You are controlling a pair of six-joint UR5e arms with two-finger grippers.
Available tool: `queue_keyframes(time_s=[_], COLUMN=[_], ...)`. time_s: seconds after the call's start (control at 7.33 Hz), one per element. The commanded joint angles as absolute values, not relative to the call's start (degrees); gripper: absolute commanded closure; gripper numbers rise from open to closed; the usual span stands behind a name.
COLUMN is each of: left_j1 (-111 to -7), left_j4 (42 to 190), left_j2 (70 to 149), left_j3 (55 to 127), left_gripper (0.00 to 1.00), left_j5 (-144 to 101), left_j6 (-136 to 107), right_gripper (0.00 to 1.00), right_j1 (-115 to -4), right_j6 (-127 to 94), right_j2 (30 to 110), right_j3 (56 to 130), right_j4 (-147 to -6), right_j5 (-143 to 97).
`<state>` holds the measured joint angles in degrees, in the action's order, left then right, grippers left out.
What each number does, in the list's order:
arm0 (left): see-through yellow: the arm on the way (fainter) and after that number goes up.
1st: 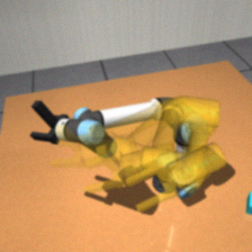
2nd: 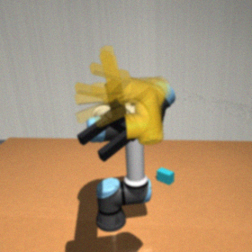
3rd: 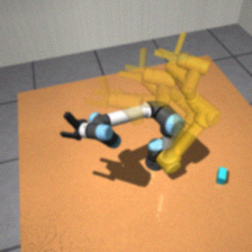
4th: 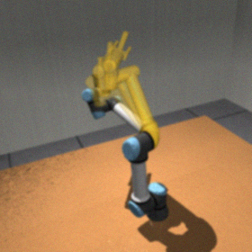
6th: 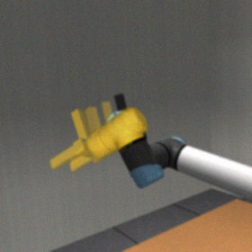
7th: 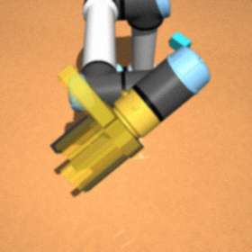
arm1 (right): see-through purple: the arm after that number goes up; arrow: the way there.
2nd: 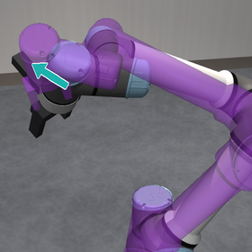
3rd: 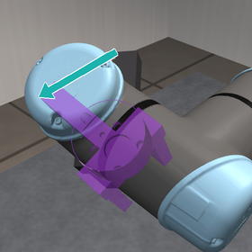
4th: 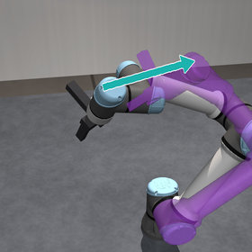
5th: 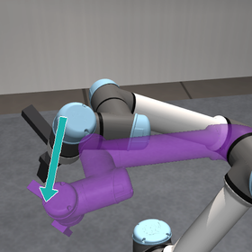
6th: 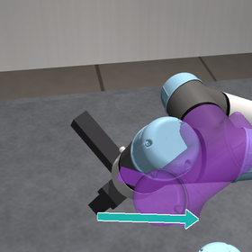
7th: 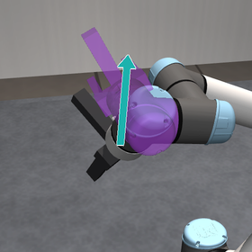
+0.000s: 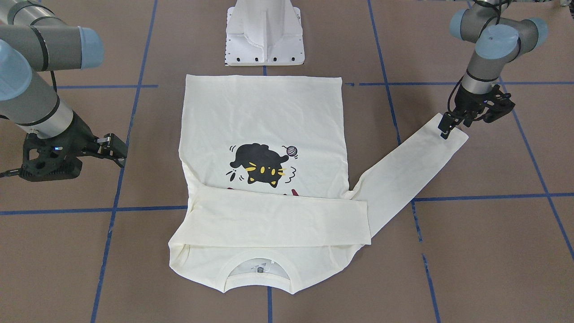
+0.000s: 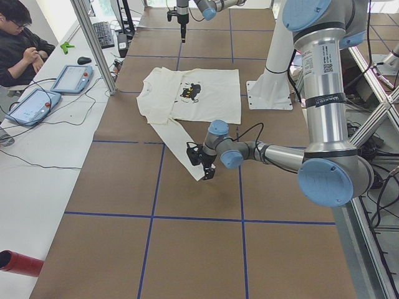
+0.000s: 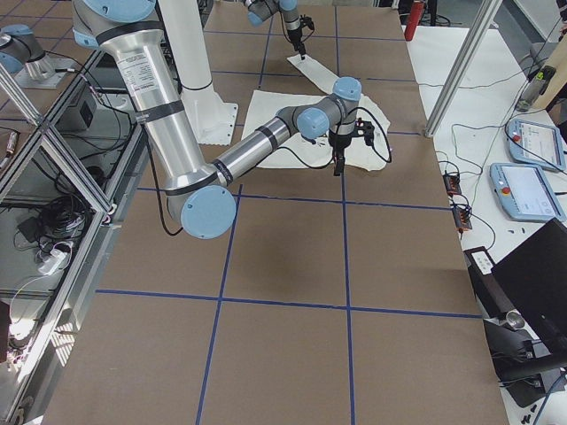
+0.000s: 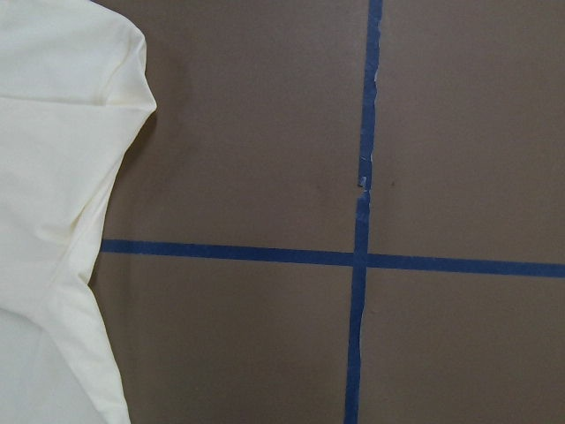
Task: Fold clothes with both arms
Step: 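Lower the left gripper to the cuff of the other sleeve and grasp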
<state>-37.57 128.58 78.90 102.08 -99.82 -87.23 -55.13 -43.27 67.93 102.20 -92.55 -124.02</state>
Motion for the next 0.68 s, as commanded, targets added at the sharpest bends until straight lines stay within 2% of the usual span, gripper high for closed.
queue_keyframes(time_s=[0.0,0.14,0.27,0.55], left_j1=[-37.5,-37.5,-37.5,-37.5], left_j4=[128.6,128.6,128.6,128.6], left_j2=[78.8,78.8,78.8,78.7], left_j3=[102.1,102.0,102.2,102.6], left_gripper=[0.11,0.19,0.31,0.46], left_j5=[-99.8,-99.8,-99.8,-99.8], left_j6=[-87.5,-87.5,-87.7,-87.8], right_gripper=[0.0,0.0,0.0,0.0], right_j1=[-55.0,-55.0,-55.0,-55.0], right_j6=[-43.3,-43.5,-43.4,-43.3], right_j2=[67.5,67.2,67.2,67.2], right_j3=[102.0,102.1,102.0,102.0], right_j4=[-92.5,-92.5,-92.5,-92.5], right_j5=[-123.9,-124.0,-124.0,-124.0])
